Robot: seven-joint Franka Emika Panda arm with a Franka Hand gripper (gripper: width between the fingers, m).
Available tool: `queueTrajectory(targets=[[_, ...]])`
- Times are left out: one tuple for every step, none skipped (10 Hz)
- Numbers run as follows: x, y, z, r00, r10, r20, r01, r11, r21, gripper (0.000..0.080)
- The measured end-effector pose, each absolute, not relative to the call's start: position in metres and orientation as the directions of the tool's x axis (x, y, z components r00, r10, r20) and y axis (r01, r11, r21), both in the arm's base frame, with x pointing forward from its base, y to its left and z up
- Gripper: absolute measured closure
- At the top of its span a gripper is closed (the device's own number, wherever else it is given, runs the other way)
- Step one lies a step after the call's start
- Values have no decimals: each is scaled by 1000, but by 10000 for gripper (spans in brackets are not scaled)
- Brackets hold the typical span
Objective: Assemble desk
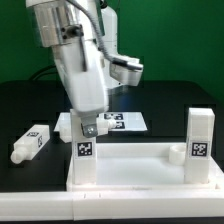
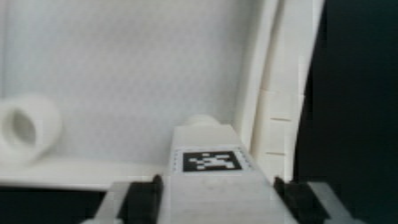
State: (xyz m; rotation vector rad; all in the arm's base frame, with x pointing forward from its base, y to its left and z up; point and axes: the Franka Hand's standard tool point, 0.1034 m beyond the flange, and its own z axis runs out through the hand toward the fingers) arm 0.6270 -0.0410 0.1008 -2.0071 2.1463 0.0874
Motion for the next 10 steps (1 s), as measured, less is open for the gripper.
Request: queueTrajectory(targets=[[631,-40,101,-228,-952,-203,-965,249,-83,512],[634,-40,101,-381,-903,-197,-909,405,-98,509],[630,-43,100,-404,-895,-191,-901,425,-86,504],[630,-44,100,-414,-890,-189,-897,435,-82,504],[630,-44,100,-408,-894,-188,-900,428,-83,503],[629,-43,100,-407,-894,-188,-901,427,-83,503],[630,-42,101,-400,-897,-189,-903,421,-85,313],[632,-37,110,-368,-909,-196,-916,391,-94,313],[635,-31,128,-352,-912,-212,-918,380,-112,181],[633,-22,143,-344,-911,-226,-918,377,-123,159]])
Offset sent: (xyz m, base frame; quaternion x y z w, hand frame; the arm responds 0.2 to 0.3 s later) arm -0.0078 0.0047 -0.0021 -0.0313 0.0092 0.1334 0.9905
